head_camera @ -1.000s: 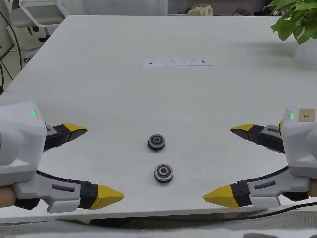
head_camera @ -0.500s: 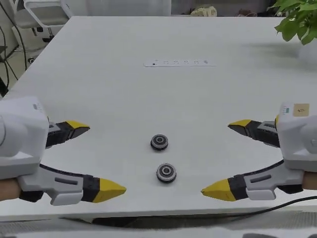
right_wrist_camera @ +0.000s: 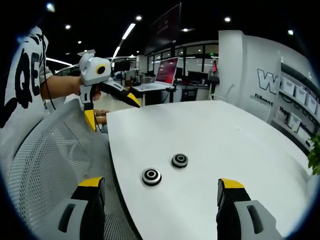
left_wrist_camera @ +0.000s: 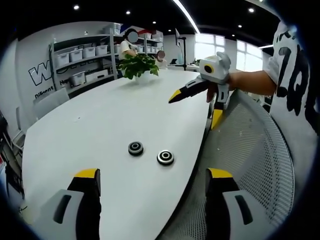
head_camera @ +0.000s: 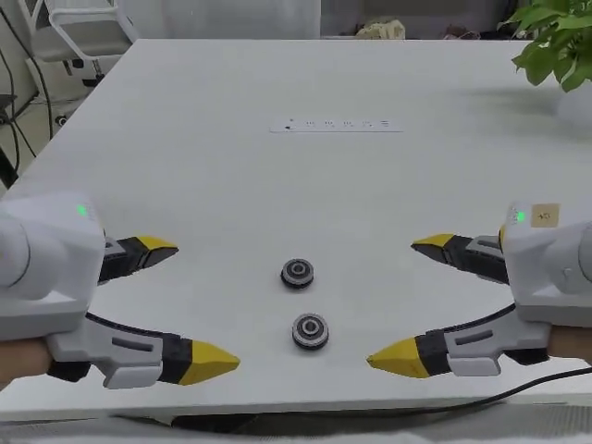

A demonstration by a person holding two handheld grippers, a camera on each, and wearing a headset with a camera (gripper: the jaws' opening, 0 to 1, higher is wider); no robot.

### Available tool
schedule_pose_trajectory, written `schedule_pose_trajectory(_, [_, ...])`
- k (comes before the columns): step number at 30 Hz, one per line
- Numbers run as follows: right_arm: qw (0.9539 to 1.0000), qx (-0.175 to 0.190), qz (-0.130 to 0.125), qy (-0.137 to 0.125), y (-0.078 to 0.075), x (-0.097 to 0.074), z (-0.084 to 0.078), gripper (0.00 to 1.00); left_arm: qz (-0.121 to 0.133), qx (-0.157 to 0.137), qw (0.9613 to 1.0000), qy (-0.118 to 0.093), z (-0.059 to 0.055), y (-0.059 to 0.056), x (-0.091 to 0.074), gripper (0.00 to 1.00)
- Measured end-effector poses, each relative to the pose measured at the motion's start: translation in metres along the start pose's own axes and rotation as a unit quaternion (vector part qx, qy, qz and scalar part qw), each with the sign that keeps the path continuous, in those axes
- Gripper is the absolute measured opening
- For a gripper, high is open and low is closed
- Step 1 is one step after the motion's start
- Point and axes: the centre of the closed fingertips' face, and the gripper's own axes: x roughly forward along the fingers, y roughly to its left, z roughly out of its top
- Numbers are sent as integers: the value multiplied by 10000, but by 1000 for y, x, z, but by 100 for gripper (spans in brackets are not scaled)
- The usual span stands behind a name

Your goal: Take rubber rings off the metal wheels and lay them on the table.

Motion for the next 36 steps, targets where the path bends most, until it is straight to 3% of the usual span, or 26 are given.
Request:
schedule_pose_trajectory(7, [10000,-17,51,-65,0,4,-2,91,-94,11,9999,-43,0,-2,3,81])
schedule_pose_trajectory(17, [9998,-67,203,-47,-3,10,-6,87,-78,35,10000,-41,-2,6,9,76])
schedule_pose_trajectory(36, [9983,-321,453,158,-3,18,-14,78,-215,15,9998,-16,0,13,20,74])
